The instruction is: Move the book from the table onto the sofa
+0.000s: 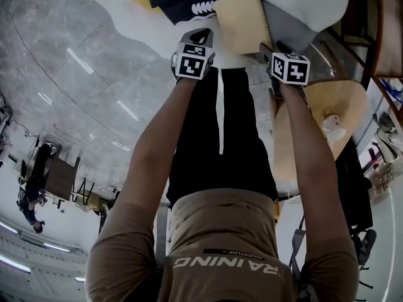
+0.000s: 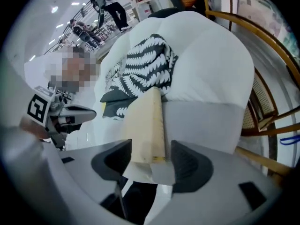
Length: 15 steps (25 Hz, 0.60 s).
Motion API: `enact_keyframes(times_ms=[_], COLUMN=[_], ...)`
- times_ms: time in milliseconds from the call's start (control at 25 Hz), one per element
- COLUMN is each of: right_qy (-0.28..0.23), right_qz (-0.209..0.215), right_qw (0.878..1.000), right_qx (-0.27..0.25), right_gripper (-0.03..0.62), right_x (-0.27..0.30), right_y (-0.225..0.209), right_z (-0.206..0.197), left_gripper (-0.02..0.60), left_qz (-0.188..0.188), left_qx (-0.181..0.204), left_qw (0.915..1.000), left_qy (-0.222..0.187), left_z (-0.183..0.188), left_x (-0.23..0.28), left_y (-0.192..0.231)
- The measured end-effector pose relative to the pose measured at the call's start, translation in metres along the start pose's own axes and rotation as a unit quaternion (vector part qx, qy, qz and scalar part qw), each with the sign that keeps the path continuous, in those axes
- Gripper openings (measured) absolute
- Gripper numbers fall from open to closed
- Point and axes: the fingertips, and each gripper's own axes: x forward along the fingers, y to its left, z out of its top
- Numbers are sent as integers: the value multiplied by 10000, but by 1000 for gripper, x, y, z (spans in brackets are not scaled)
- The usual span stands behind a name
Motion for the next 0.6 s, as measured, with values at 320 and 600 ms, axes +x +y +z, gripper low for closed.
enact_keyframes(times_ms=[320, 600], right_qy=[214, 298], right_qz=[129, 628], right_qw=[9990, 9912], right_qx=[-367, -1124], right_gripper=[226, 6], right_x=[-39, -75], right_y=[22, 73], right_z=[2, 8], left_gripper=[-9, -9], left_qz=[36, -21], left_qx=[-28, -6], left_qw=[9995, 9988], left_qy=[-311, -498], left_z=[15, 33], left_x=[-27, -79], left_y=[-17, -41])
